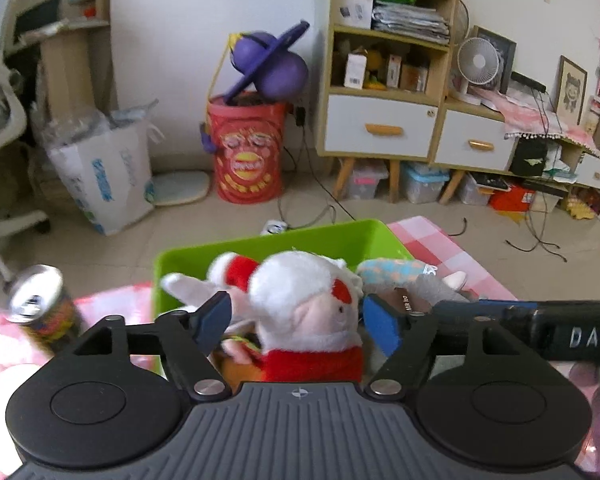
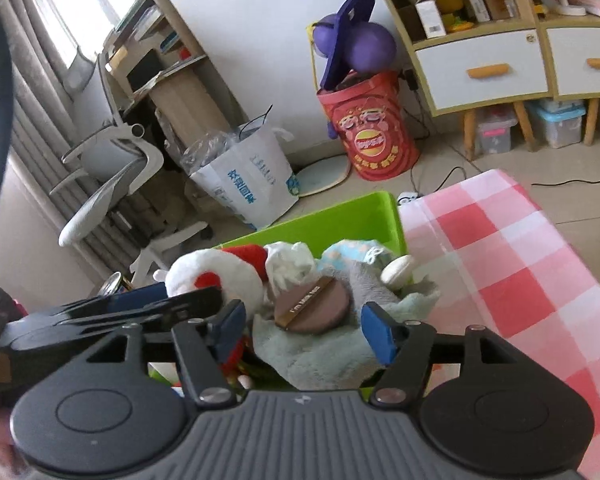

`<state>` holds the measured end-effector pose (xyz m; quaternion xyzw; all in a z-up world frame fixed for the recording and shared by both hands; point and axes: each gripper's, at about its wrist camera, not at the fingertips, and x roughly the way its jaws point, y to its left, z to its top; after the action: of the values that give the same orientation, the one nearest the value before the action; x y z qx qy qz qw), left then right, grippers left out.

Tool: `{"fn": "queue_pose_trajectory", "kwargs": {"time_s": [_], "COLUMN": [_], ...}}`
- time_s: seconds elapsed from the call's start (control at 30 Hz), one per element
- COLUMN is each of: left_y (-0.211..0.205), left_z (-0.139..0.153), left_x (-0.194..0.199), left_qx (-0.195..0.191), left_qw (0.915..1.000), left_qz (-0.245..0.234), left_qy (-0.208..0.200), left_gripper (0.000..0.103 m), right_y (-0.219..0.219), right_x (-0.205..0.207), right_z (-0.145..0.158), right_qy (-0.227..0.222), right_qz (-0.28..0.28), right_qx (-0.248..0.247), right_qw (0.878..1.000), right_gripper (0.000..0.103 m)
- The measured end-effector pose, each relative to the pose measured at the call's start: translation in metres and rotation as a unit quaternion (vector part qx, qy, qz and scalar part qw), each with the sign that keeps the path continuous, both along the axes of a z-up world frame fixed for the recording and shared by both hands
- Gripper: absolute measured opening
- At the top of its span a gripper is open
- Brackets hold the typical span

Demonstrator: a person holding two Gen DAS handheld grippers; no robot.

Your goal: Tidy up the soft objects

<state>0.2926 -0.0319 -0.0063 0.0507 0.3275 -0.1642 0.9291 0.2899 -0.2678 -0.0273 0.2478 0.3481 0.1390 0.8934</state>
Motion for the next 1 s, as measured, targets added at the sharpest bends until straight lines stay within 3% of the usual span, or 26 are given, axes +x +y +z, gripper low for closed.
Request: {"fn": "queue_pose_trajectory", "kwargs": {"time_s": [0.17,0.43,0.8,1.0], "left_y": [0.016,0.047,0.05,0.041], "left_z": [0.018,0.018,0.02,0.035], "left_x": [-0.04,-0.112,-0.196,-0.24], "left_qx": [-0.001,-0.008,0.016,0.028], "left_qw": [0.999,0.994,0.9844,0.9822], "left_qz": [0.042,0.108,0.164,0.179], "left_qy": [-0.012,0.013,0.061,0.051], "left_gripper": [0.085,0.094,0.096,0.098], "right_y": [-0.011,-0.027,-0.01,0.011], "right_x": [-0.021,-0.068,-0.141,-0.179], "right_z": [0.015,0.035,0.054,0.064], "right_qy": [0.012,0.035,0.057,0.071], "right_qz": [-0.013,-0.031,-0.013,0.012], "right_qx": [-0.014,-0.028,-0.073,-0.091], "right_qw": [1.0,0.999,0.996,0.993], "right_gripper": [0.052,0.052,0.056,0.062]}}
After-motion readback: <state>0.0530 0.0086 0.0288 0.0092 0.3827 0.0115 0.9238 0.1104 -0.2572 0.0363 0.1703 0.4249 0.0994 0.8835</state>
